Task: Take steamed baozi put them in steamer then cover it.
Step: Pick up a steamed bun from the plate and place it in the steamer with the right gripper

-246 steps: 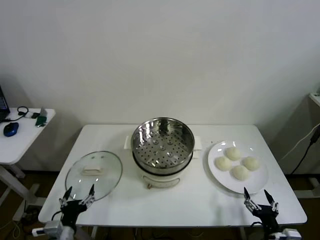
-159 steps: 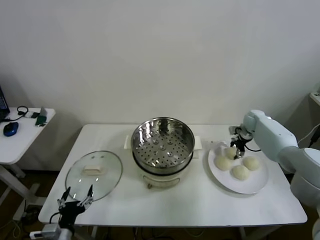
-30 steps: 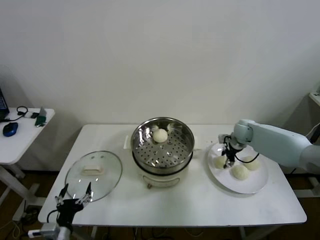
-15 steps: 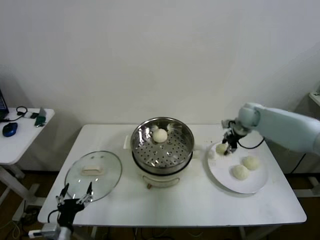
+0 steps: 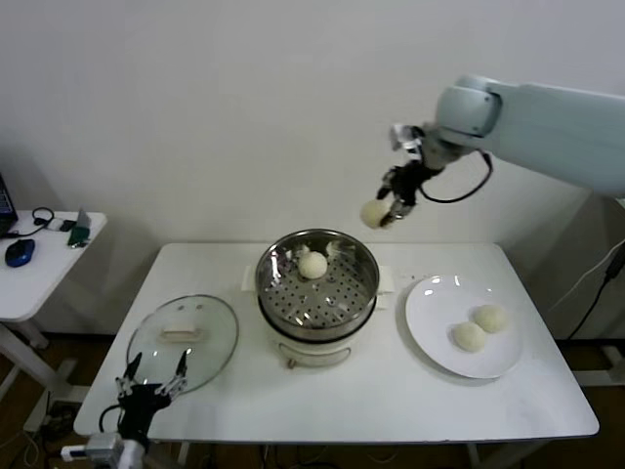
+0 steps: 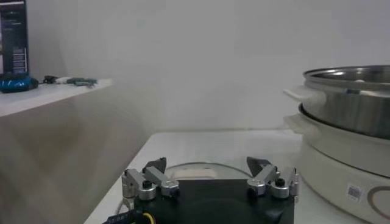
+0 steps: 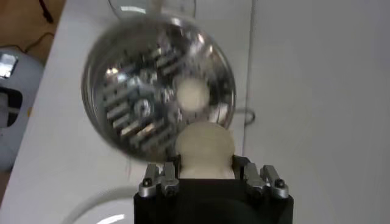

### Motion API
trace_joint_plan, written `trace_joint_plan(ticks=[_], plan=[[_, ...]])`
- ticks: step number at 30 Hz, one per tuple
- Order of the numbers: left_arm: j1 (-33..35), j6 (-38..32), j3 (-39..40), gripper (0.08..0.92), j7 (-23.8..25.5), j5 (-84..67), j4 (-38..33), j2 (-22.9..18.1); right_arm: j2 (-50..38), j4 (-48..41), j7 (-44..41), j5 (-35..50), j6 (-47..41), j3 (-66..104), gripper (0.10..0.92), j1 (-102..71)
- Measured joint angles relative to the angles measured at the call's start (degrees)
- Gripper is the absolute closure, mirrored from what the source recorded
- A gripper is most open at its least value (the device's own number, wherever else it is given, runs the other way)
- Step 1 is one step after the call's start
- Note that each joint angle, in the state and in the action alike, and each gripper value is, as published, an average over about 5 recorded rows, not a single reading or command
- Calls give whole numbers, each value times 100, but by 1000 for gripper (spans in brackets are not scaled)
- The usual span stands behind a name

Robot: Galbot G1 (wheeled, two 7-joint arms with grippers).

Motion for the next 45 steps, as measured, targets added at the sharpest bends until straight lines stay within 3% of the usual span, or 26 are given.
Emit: trace_joint_plan(ticks=[9,29,32,40,45], plan=[[27,-7,21,177,1,24,-10,-31,1004,29,405,-21,-288,34,457,-473],[11,-32,-28,177,-3,-12,52,-11,2298,-1202,706,-875,-379,-32,452,-1926],[9,-37,-22,177,-4,-13,61,-17,2361,-1316,718,-968,-359,-36,421,-2036],[22,-57,-6,177,-10,-1,49,-62,2365,-1393,675,-1067,-233,34,231,-2136],[26,-54,-5,177,-10,34,11,-101,2208,-1286,517,-1068,-90,63,204,-2013]])
